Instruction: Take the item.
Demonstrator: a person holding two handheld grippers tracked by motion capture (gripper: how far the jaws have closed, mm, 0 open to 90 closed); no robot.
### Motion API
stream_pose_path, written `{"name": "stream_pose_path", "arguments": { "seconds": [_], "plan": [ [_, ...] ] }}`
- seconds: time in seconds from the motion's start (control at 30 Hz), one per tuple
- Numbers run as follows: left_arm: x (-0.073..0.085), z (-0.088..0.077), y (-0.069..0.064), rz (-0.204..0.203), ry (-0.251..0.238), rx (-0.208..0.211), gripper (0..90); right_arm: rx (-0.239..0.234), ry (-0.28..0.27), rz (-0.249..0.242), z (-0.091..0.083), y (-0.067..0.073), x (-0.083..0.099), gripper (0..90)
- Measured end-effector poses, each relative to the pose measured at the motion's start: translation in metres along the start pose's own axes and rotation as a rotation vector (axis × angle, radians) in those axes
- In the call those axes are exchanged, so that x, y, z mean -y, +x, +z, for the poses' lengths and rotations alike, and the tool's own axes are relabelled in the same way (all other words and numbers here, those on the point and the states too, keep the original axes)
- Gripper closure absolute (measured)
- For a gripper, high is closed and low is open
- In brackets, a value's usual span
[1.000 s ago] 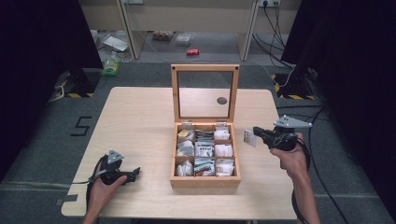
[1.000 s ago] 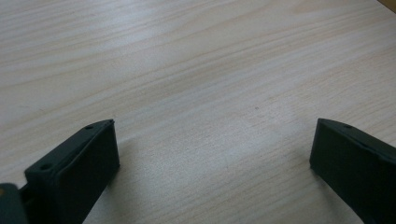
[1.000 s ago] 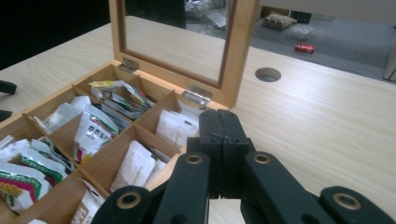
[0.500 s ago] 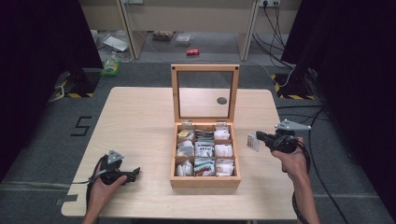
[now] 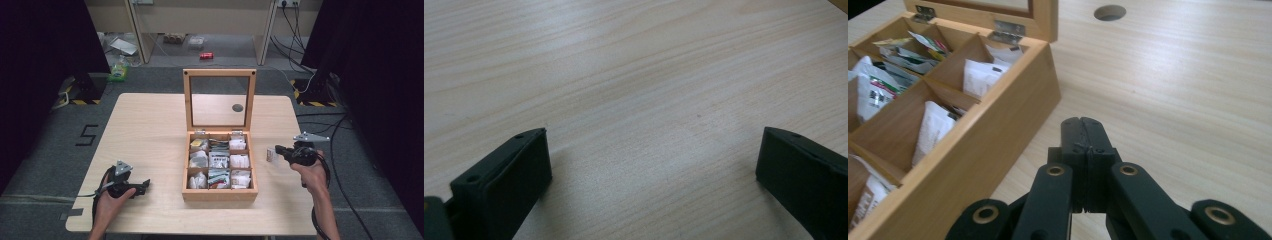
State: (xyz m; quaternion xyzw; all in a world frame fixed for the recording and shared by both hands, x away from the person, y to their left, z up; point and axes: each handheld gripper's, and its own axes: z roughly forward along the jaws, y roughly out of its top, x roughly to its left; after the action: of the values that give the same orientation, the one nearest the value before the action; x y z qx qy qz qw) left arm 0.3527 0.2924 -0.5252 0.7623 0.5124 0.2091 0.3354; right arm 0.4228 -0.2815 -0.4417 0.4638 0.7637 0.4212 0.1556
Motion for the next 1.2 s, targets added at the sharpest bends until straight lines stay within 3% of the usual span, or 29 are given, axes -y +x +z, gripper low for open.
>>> {"name": "stream_pose_path", "arguments": {
  "seconds": [0.37,0.73,1.2],
  "plan": [
    [0.0,0.0,0.0,0.0,0.0,0.0,0.5,0.027,0.044,0.038,0.008,-0.015,0.015,89.9],
    [0.0,0.0,0.0,0.0,0.0,0.0,0.5,0.013,0.078,0.047,0.016,-0.015,0.02,88.1],
    [0.0,0.0,0.0,0.0,0.0,0.0,0.5,0.023,0.091,0.069,0.018,-0.02,0.024,78.9]
  ]
}}
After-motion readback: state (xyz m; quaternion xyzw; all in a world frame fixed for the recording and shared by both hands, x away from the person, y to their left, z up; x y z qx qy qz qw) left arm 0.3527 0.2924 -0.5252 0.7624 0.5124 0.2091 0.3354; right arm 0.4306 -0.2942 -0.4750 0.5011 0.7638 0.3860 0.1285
